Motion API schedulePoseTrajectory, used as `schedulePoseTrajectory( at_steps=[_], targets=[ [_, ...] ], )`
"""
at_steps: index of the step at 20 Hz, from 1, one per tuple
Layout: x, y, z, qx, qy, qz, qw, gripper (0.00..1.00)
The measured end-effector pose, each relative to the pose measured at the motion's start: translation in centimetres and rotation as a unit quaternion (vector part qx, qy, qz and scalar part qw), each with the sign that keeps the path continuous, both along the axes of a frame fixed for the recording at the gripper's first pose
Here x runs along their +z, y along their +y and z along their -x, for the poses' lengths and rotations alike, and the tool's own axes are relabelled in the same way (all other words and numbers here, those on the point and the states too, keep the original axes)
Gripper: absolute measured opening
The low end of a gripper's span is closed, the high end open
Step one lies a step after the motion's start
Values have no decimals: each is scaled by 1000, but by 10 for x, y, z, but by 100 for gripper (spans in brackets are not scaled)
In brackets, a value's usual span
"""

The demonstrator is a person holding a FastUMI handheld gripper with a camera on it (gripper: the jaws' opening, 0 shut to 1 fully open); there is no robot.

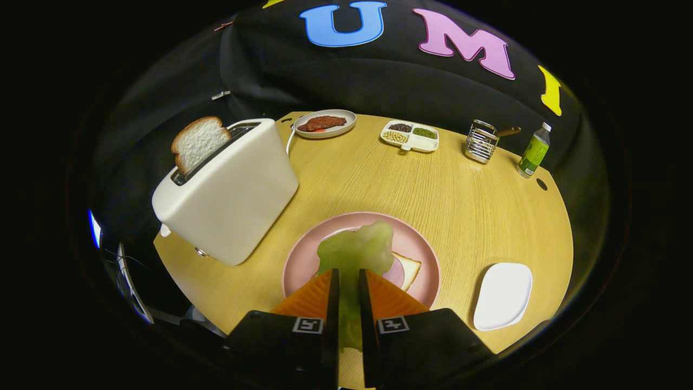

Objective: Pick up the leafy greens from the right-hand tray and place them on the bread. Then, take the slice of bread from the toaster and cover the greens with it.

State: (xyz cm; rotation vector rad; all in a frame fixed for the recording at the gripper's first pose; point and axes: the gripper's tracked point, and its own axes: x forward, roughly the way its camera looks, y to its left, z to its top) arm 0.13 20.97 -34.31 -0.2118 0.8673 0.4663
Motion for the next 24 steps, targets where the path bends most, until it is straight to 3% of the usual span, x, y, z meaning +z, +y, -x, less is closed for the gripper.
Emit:
schedulePoseTrajectory(
  at_steps=[5, 11, 14, 19, 24],
  targets=[
    [-9, -5, -6, -6, -6, 23, 1000, 33],
    [-1, 3, -5, -5, -11, 7, 1000, 69],
    [19, 8, -7, -8, -24, -11, 1000, 100],
    [85, 28, -14, -8, -72, -55, 996, 100],
    [151, 72, -19, 26, -113, -100, 988, 99]
  ],
)
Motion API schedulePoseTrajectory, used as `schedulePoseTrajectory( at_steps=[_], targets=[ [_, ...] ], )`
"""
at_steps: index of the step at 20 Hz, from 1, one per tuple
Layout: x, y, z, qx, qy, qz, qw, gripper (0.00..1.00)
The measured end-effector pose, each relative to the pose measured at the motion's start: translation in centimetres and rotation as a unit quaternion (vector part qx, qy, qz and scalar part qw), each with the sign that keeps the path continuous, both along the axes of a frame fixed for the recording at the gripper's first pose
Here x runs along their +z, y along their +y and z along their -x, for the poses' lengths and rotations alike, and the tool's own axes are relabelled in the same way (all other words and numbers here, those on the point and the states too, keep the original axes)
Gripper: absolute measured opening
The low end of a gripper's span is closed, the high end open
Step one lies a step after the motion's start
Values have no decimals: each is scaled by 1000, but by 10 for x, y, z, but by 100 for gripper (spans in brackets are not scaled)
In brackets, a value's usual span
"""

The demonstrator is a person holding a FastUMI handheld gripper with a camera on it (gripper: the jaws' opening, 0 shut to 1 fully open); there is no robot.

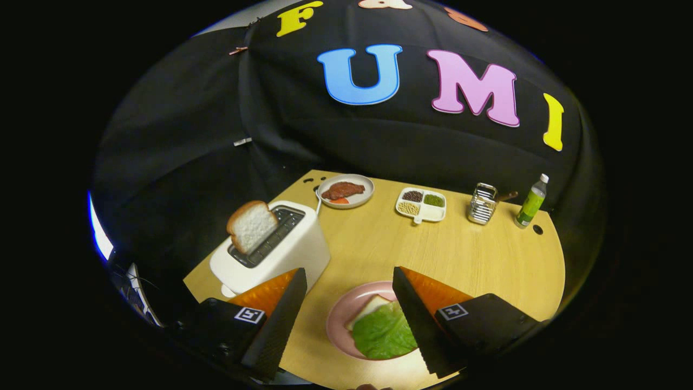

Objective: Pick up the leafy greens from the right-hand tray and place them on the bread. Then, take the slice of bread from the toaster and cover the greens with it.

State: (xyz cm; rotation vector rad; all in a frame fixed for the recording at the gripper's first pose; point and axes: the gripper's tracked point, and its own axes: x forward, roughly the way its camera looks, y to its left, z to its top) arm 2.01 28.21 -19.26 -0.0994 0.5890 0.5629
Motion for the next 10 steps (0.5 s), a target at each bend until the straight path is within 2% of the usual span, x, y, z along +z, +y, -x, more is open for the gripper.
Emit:
schedulePoseTrajectory(
  at_steps=[5, 10],
  targets=[
    [47, 63, 7, 39, -34, -38, 998, 99],
    [47, 124, 16, 82, -40, -35, 995, 99]
  ],
)
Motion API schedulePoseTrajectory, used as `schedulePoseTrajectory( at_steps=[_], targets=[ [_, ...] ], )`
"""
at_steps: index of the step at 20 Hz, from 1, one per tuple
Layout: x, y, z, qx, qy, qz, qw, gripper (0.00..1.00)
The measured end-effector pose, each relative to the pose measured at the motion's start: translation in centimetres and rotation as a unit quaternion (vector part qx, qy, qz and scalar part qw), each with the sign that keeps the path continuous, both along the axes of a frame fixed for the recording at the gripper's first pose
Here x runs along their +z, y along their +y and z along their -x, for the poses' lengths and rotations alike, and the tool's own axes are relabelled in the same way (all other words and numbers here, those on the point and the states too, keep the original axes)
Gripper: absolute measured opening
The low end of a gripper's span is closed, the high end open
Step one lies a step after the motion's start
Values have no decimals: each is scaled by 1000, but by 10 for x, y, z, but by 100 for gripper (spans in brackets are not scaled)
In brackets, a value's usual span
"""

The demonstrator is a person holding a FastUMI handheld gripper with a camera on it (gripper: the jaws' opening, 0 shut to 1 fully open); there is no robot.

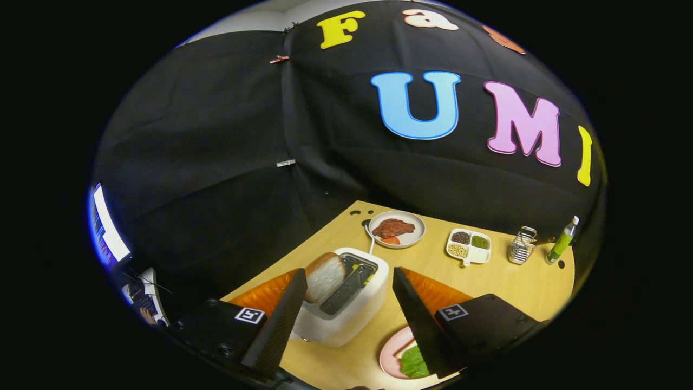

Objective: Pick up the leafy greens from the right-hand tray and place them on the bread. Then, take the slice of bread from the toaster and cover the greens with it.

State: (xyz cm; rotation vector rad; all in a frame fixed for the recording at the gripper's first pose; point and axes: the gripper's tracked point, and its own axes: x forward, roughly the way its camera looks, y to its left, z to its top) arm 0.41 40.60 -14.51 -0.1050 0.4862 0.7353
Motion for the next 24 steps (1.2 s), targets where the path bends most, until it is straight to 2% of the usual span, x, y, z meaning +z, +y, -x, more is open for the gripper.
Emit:
schedulePoseTrajectory(
  at_steps=[6, 14, 15, 16, 19, 21, 24],
  targets=[
    [-35, 54, 8, 19, 21, 22, 999, 99],
    [-78, 88, -19, 13, -14, 96, 995, 99],
    [-81, 89, -20, 9, -14, 101, 995, 97],
    [-85, 90, -22, 4, -11, 105, 994, 87],
    [-95, 89, -29, -13, 0, 110, 994, 80],
    [-99, 87, -30, -26, 11, 112, 993, 70],
    [-100, 88, -30, -32, 16, 114, 993, 48]
  ],
)
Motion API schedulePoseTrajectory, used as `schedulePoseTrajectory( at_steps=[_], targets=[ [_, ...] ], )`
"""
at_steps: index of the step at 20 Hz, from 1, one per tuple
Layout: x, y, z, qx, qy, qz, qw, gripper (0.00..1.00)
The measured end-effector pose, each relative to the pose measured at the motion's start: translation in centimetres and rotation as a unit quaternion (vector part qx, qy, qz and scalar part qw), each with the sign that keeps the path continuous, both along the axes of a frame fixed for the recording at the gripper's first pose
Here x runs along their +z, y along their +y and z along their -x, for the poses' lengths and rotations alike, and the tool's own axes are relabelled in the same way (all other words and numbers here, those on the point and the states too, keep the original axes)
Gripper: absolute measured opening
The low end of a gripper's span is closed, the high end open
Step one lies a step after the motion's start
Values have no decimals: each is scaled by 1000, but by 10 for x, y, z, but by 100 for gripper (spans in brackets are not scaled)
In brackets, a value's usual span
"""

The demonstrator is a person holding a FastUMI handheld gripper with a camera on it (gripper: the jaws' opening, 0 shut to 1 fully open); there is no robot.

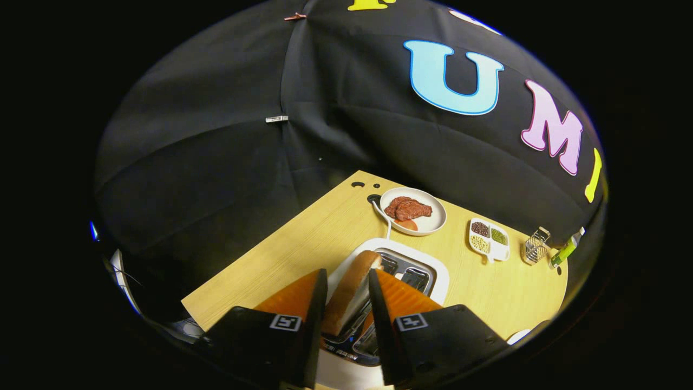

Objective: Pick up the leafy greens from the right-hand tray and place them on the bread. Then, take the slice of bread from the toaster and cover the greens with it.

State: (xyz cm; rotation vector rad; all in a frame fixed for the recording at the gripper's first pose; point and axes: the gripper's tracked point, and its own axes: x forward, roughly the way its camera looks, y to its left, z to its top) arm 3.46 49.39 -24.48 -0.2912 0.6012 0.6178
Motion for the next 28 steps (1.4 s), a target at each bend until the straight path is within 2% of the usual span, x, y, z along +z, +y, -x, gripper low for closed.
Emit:
schedulePoseTrajectory(
  at_steps=[2, 4, 6, 11, 17, 24, 28],
  targets=[
    [0, -7, -3, -8, 0, 8, 1000, 31],
    [0, -8, -3, -15, 14, -6, 1000, 19],
    [2, -9, -6, -16, 29, -17, 999, 16],
    [31, -14, -11, 12, 33, -41, 999, 15],
    [93, -26, -17, 14, 13, -91, 996, 15],
    [144, -91, -47, -28, 1, -145, 989, 15],
    [137, -147, -57, -68, 9, -156, 985, 14]
  ],
)
